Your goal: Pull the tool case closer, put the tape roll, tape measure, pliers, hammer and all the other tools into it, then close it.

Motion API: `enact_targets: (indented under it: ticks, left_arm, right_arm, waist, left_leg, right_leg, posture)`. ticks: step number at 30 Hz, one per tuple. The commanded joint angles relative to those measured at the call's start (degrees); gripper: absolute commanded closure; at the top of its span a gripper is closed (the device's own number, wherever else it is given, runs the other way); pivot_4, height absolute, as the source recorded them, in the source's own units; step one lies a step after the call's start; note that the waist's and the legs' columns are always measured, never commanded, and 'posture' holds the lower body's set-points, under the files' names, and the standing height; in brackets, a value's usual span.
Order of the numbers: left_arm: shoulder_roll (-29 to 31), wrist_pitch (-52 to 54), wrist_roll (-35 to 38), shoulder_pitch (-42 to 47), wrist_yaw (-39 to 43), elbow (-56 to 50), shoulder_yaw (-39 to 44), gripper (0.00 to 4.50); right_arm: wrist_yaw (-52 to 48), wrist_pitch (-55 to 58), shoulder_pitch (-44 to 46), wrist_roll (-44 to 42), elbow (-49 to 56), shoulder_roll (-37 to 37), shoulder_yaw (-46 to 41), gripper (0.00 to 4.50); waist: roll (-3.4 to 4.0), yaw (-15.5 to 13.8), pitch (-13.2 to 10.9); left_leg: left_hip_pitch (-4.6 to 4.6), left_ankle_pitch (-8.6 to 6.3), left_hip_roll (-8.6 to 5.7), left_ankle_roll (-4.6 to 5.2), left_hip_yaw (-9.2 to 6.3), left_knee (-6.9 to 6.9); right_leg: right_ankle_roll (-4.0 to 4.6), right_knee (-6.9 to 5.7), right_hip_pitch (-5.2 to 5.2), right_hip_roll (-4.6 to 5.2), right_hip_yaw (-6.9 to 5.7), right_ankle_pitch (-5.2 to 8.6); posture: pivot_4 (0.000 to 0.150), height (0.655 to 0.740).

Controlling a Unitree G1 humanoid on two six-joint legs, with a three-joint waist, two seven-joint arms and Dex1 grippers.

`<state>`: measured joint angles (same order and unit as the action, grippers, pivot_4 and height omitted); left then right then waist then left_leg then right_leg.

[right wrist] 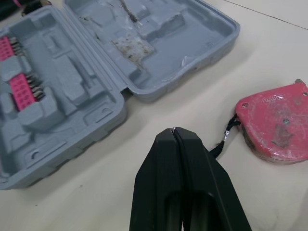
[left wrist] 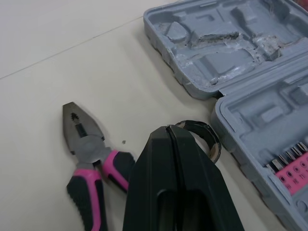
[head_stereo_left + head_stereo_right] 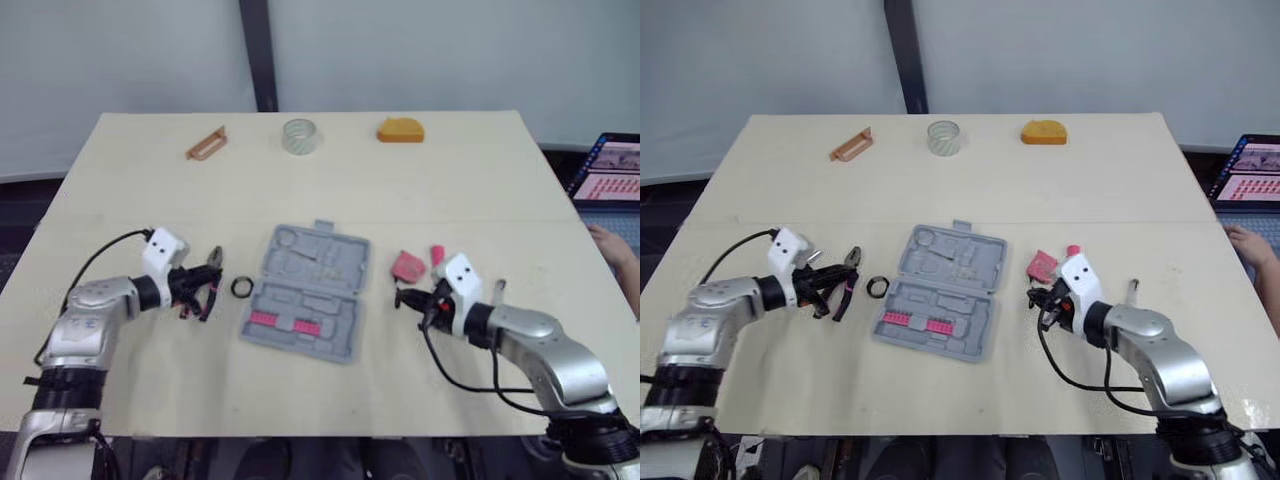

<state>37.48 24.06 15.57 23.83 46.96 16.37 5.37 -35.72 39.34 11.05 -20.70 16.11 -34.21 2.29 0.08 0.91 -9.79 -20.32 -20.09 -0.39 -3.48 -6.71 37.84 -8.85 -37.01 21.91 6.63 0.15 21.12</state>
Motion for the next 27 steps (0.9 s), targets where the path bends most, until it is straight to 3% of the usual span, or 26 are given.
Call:
enact_targets:
  ticks: [1,13,27]
  left_arm:
    - [-2.61,-2.96,-1.08,4.26,-0.62,5.05,-1.0,4.5]
    - [-6.55,-6.4,-3.7,9.57,1.63,13.3,-4.74,4.5]
    - [-5.87,-5.39,-3.2,9.06,2.68,11.99,-3.84,4.5]
  right_arm:
    - [1.74,1.13,1.39,1.72,0.26,0.9,1.5,4.45]
    - [4.27,4.23,2.99,4.37,-0.42,4.21,4.23,4.45]
    - [5.25,5.76,3.43,5.91,0.28,6.24,5.35,4.45]
  waist:
    - [0.0,0.26,0.0]
    - [-0.01,0.88,0.0]
    - [-0.01,0.88,0.0]
  left_leg:
    - [0.0,0.0,0.0,0.0,0.0,0.03]
    - [-0.02,-0.01,-0.01,0.01,0.02,0.11]
    - [-0.07,-0.01,-0.01,0.01,0.23,0.12]
  right_leg:
    - [0.0,-0.04,0.0,0.01,0.0,0.0]
    - [0.0,-0.36,0.22,0.01,-0.01,0.0]
    - [0.0,-0.52,0.51,0.08,0.0,0.0]
  posture:
    - [0.15,0.74]
    - [0.15,0.74]
    - [0.15,0.74]
